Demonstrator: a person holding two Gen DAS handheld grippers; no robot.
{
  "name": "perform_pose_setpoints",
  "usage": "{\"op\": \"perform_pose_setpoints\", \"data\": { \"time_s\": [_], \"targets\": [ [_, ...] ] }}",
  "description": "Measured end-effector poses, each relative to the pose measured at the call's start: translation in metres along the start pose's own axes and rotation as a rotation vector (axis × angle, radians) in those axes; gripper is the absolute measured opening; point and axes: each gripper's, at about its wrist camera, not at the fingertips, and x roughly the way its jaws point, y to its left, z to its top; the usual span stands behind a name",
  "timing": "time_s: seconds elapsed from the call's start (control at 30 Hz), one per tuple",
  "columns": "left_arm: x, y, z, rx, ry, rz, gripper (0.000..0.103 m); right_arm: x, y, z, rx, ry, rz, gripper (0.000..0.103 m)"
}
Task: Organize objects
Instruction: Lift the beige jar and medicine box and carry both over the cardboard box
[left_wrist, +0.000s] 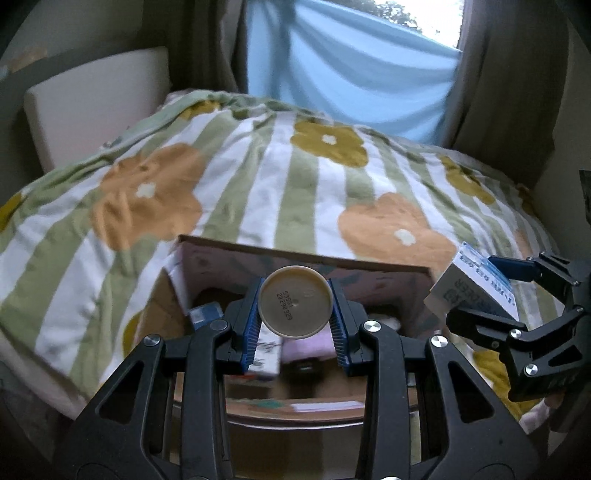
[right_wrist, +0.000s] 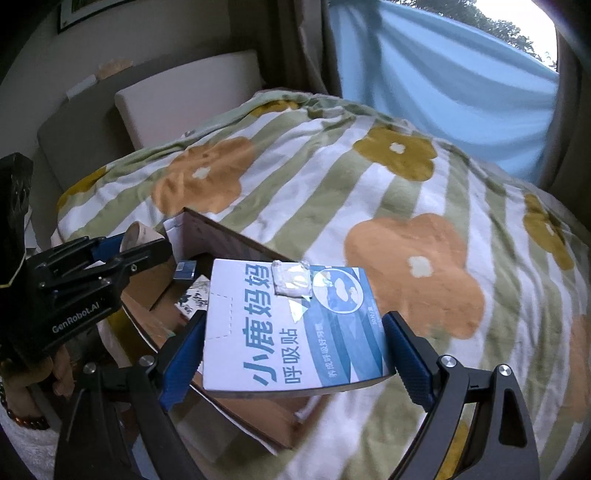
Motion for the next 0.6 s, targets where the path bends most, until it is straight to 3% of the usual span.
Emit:
{"op": "perform_pose_setpoints", "data": {
  "time_s": [0.33, 0.6],
  "targets": [
    [0.038, 0.059, -0.016, -0.049, 0.058, 0.034, 0.030, 0.057, 0.036, 0.002, 0.003, 0.071, 0.033, 0.090],
    [0.062, 0.075, -0.023, -0.048, 0.101, 0.038, 0.030, 0.085, 0.043, -0.002, 0.018, 0.108, 0.038, 0.090]
  ]
}}
